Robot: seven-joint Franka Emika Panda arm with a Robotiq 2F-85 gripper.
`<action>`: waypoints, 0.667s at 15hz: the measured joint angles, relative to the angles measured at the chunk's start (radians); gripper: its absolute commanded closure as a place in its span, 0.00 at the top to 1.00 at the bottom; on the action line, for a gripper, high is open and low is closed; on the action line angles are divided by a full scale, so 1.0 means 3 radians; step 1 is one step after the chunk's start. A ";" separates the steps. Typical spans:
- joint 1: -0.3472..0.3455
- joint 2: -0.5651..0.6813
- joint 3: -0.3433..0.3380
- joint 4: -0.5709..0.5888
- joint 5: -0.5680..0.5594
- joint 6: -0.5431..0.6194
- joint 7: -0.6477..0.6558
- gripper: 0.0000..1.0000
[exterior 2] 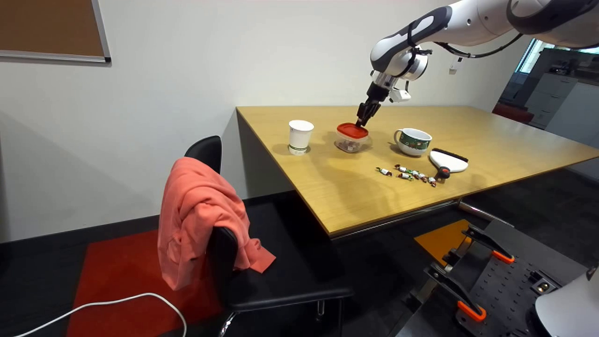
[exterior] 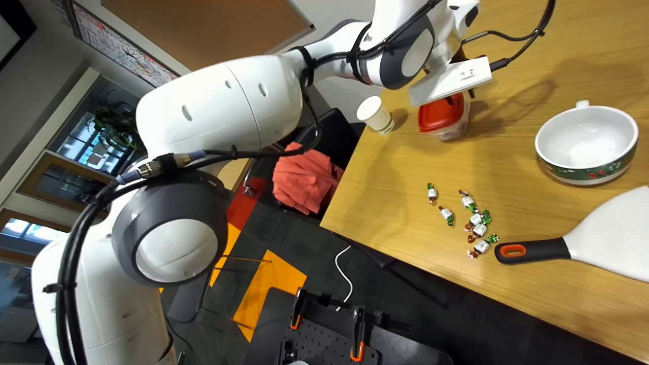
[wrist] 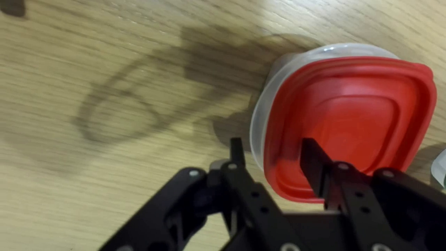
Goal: Put the red lid on top of the clear bowl
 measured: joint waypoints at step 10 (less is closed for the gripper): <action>0.0002 -0.0437 0.0005 -0.0101 -0.0001 -0.0102 0.0029 1.00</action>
